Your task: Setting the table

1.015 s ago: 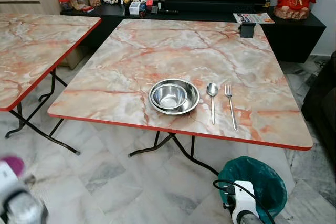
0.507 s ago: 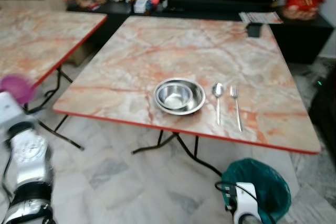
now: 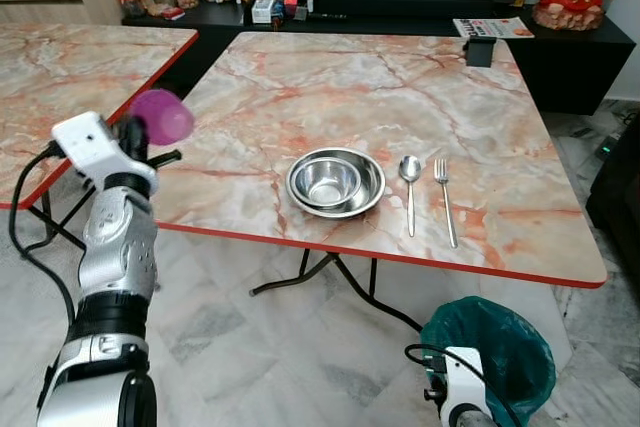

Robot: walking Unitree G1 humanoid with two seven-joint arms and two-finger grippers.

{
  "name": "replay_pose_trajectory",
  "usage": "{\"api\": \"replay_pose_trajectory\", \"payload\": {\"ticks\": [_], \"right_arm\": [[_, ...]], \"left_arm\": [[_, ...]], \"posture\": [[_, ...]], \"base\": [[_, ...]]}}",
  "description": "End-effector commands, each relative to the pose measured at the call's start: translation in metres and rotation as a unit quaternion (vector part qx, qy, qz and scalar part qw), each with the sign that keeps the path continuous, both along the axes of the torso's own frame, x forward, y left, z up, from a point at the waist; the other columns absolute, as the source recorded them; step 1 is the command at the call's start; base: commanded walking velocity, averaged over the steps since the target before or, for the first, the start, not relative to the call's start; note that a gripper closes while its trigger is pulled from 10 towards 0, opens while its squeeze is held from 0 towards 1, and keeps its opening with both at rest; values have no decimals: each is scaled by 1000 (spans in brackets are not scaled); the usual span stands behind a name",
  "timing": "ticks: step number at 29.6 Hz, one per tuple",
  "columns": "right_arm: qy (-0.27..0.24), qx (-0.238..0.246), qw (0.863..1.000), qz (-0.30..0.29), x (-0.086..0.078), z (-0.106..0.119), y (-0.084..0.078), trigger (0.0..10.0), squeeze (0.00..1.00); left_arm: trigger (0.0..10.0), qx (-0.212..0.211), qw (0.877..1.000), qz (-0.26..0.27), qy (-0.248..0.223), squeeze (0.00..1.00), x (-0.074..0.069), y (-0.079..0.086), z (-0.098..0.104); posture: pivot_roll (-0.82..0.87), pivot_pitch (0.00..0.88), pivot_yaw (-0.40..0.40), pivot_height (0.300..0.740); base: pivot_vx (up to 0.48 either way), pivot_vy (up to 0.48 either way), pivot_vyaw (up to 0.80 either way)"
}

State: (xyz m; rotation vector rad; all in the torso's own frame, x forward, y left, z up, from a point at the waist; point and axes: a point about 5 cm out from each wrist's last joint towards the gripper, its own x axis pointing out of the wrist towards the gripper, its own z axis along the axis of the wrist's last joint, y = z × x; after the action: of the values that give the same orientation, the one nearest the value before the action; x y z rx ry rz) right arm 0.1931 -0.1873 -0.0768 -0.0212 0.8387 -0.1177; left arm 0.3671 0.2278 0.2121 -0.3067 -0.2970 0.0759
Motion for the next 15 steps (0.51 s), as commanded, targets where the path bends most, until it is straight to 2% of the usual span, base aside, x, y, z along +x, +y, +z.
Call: {"api": "replay_pose_trajectory", "payload": {"ticks": [1,4,5,7,15], "right_arm": [[3,3,1000,-11,-2,-1,1,10000,0],[1,5,1000,-15,-3,-1,1,10000,0],[-1,8,1000,-21,-3,-1,1,10000,0],[-1,8,1000,-23,-3,-2,1,10000,0],[4,2,1000,-25,-5,-2,0,10000,0]], "left_arm": [[10000,11,1000,-19,21,0,5,-6,-2],[10000,11,999,-31,27,0,7,-12,-2],[10000,16,998,-34,49,0,11,-18,-7],[10000,12,997,-37,60,0,12,-23,-10],[10000,4,995,-58,77,0,13,-31,-14]], "posture": [[-4,14,76,740],[-12,12,84,740],[-16,12,91,740],[-16,12,91,740],[-19,13,94,740]], "base": [[0,0,0],[0,0,0],[289,0,0],[326,0,0],[348,0,0]]}}
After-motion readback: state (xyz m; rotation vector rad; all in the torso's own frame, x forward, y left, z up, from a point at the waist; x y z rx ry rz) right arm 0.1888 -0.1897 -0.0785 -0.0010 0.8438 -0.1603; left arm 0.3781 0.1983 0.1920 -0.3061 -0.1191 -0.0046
